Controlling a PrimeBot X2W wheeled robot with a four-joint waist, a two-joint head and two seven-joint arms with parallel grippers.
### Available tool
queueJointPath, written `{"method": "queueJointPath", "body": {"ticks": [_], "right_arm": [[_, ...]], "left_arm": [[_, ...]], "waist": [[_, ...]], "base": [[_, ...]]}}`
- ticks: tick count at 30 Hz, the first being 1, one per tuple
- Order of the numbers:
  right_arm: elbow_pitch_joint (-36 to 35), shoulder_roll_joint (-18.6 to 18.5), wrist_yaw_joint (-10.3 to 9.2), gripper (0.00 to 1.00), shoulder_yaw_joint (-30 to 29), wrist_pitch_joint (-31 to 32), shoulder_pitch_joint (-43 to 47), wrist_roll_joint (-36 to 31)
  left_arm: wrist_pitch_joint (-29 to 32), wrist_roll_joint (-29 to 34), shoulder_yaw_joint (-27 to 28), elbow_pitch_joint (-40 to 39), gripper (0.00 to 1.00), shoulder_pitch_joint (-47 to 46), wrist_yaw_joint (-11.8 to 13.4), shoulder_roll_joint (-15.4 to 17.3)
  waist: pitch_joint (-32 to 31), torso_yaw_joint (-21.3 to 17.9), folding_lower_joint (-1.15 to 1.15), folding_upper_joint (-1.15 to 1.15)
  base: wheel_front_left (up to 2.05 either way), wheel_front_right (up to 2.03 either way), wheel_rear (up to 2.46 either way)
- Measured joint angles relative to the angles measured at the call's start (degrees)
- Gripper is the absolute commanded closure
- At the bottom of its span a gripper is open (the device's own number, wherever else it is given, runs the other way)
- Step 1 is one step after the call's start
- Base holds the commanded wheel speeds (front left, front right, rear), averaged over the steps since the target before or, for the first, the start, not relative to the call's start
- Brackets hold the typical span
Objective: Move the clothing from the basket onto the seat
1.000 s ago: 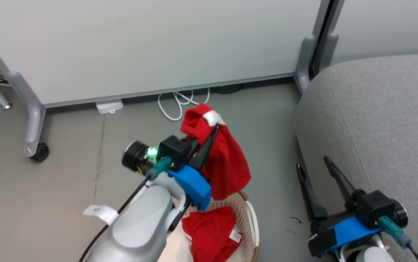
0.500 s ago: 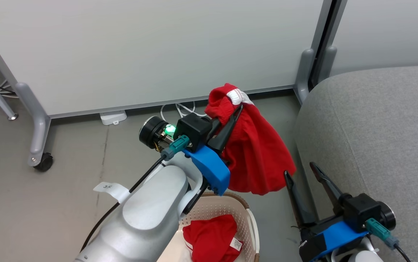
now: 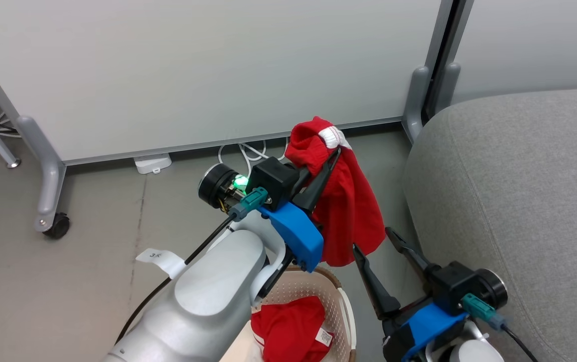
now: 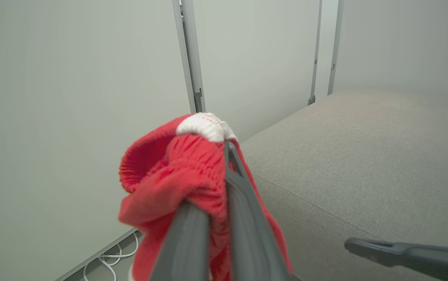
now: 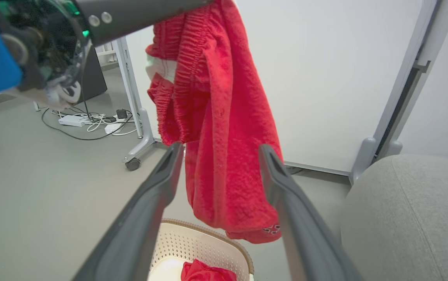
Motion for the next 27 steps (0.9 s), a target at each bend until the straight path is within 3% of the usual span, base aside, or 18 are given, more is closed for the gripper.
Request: {"method": "queueJointPath", "body": {"ticks": [12, 26, 27], "right_arm": [[9.36, 0.00, 0.00, 0.00, 1.57, 1.79, -7.81, -0.51], [24.59, 0.00, 0.00, 0.00, 6.25, 0.13, -18.36, 3.45], [25.53, 0.00, 0.00, 0.15, 6.30, -0.07, -18.85, 3.68]], "left_arm": [[-0.29, -2.57, -2.71, 0.68, 1.00, -0.99, 0.58, 0.01], [-0.14, -6.51, -7.15, -0.92, 1.00, -2.38, 1.37, 0.01], [-0.14, -6.73, -7.42, -1.00, 1.00, -2.48, 1.41, 0.00]], "waist": [[0.30, 0.35, 0.00, 0.00], [-0.90, 0.26, 0.00, 0.00], [-0.94, 0.25, 0.00, 0.00]], "base": [[0.00, 0.00, 0.00], [0.00, 0.00, 0.00], [0.00, 0.00, 0.00]]}}
